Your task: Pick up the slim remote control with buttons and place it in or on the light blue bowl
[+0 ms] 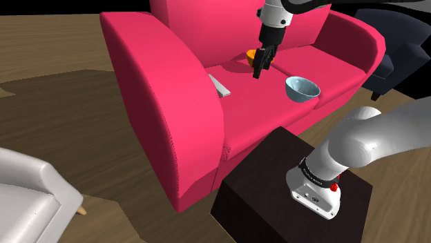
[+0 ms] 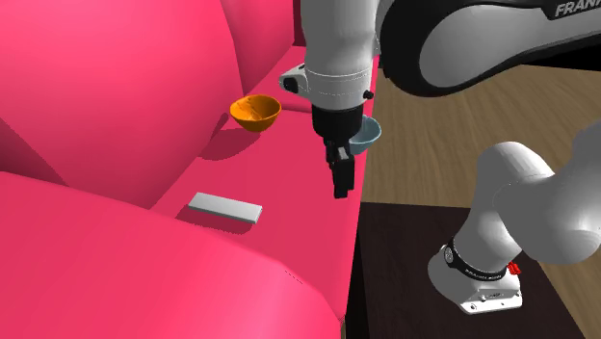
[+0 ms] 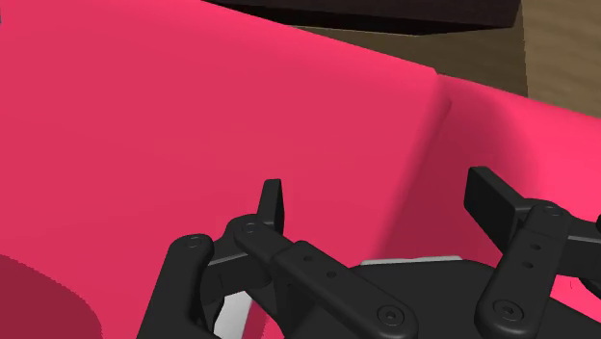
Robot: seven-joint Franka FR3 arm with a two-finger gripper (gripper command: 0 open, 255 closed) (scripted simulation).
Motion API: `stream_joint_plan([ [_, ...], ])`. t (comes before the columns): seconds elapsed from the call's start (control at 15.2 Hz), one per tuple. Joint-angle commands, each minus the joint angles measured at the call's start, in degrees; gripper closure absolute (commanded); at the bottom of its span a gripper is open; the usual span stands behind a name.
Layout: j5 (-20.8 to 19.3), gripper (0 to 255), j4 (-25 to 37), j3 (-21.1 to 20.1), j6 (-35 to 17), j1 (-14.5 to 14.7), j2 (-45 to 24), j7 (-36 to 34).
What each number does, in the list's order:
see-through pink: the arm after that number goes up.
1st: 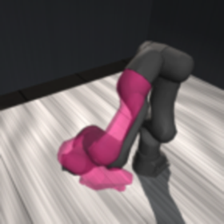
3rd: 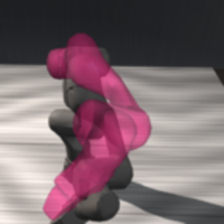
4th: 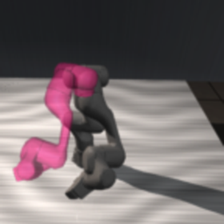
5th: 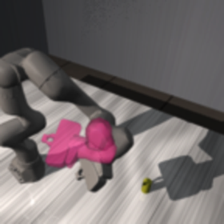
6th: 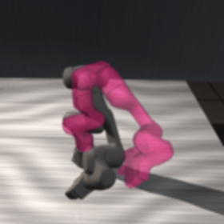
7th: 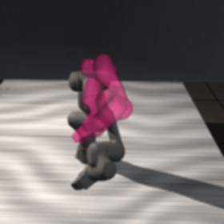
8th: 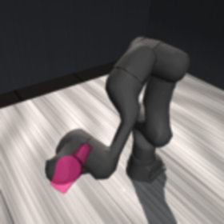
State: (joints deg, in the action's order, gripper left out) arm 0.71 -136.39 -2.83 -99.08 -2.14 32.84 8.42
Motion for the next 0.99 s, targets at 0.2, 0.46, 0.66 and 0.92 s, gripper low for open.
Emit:
stream_joint_plan([
  [0.2,-0.8,0,1.5,0.7,-8.8,-1.2,-9.2,-0.1],
  [0.46,-1.4,0,4.2,1.4,-14.8,-2.1,-17.2,-0.1],
  [0.66,-1.7,0,7.0,1.9,-18.7,-2.7,-23.3,-0.1],
  [0.92,-2.0,0,11.8,2.6,-23.0,-3.4,-31.6,-0.1],
])
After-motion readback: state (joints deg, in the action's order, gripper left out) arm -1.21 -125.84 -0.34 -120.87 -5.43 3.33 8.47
